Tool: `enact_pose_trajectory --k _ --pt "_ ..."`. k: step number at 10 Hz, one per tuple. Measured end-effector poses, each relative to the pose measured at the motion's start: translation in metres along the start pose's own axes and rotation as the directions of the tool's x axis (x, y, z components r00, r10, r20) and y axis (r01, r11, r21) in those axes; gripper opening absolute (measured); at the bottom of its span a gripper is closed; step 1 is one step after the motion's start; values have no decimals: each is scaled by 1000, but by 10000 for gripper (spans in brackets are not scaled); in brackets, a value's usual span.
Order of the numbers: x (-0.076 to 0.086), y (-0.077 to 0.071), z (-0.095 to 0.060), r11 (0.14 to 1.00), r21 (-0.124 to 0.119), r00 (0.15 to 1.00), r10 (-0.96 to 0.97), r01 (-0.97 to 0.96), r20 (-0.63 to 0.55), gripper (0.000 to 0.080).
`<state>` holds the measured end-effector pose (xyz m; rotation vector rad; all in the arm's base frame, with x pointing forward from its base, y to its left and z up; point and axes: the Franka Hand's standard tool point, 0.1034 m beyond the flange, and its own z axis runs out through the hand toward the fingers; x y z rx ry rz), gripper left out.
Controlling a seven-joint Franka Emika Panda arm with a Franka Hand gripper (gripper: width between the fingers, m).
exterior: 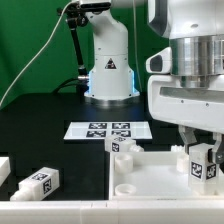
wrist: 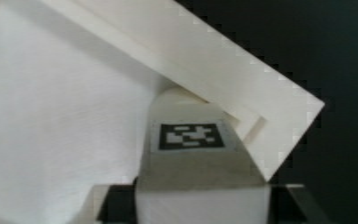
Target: Assemble one leg
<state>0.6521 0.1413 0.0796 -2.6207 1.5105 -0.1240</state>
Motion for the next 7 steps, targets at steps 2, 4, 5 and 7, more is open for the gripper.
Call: enact_pose_trajectory --k 2,4,5,7 --pt "0 0 0 1000 1 1000 -1 1 2 339" --pt "0 0 0 998 0 998 -64 64 1 474" --pt "-1 0 1 991 -2 991 -136 136 -2 609" --pt "-3 -1 1 935 -12 935 -354 354 -13 637"
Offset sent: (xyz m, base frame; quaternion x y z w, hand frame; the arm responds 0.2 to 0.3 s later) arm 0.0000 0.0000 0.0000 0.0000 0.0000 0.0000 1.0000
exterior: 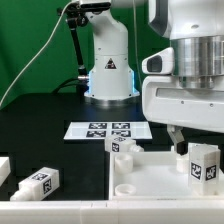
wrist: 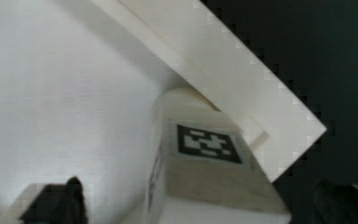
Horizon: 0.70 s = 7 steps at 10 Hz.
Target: Assemble one leg
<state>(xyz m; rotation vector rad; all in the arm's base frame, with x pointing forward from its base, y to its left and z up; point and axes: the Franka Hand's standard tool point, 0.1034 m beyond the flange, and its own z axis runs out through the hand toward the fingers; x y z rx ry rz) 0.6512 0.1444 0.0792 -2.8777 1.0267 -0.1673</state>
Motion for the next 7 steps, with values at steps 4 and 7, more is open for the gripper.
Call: enact_pose_trajectory --k 4,7 --pt "3 2 1 919 4 919 -394 394 -14 649" --pt "3 2 1 814 -1 814 -580 580 -16 649"
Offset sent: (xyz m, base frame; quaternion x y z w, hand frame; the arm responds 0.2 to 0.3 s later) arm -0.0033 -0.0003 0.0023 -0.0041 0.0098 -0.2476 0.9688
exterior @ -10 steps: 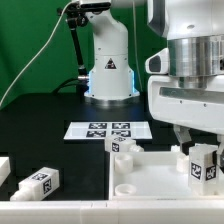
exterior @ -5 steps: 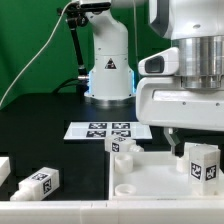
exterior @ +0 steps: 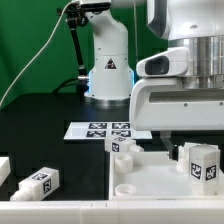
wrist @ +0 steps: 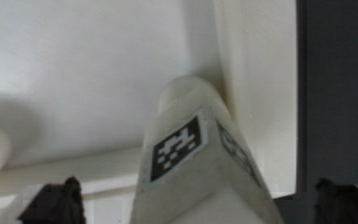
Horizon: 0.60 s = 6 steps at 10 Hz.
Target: Assemble one leg
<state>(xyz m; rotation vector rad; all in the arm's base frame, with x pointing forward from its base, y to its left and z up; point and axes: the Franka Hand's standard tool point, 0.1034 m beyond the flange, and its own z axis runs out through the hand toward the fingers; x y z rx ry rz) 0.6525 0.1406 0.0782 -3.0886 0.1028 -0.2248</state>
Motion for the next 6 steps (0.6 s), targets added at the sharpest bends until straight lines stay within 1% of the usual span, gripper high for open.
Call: enact_pose_trajectory --k 3,4,5,6 --pt "1 0 0 986 -13 986 -165 165 -5 649" --pt "1 0 0 987 -13 987 -163 163 -4 622" --pt "1 0 0 987 -13 987 -163 163 -4 622" --pt "1 1 0 987 -13 987 -163 162 -4 445"
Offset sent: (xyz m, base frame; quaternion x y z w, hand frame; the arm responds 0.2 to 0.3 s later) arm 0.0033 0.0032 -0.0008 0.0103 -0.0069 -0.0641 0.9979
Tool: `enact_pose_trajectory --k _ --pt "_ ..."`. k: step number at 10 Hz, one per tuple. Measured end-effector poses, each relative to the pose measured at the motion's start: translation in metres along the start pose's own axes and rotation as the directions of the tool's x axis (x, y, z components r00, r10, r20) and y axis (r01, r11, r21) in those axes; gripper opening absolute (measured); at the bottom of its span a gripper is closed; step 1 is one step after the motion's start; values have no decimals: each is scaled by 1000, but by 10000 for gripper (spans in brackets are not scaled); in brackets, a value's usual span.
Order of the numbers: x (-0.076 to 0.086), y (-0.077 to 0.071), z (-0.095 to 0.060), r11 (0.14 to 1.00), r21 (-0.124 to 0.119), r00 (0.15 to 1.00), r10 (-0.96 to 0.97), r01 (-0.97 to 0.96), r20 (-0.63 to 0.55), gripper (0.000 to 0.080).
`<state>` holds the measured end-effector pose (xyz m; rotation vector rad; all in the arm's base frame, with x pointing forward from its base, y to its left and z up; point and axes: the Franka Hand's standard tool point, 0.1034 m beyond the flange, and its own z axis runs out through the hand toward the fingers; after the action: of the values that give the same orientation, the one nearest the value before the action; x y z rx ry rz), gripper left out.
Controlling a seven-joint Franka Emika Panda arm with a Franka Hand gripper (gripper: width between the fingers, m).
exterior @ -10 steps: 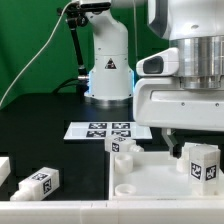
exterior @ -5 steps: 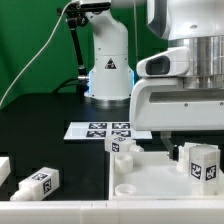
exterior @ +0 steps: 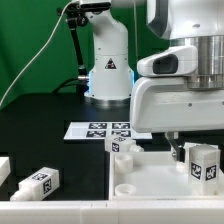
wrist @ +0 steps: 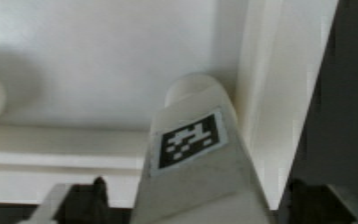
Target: Assemble one leg
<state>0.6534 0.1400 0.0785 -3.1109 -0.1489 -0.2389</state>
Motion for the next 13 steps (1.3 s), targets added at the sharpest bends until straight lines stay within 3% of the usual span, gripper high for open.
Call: enact_pose_trajectory --k 1,3,7,9,13 --pt "0 0 0 1000 0 1000 15 -15 0 281" --pt "0 0 0 999 1 999 45 -45 0 284" --pt "0 1 0 952 1 952 307 -307 1 284" --pt "-1 6 1 872 -6 872 490 -490 -3 284" --pt "-4 21 0 744 -23 745 667 -667 -21 285"
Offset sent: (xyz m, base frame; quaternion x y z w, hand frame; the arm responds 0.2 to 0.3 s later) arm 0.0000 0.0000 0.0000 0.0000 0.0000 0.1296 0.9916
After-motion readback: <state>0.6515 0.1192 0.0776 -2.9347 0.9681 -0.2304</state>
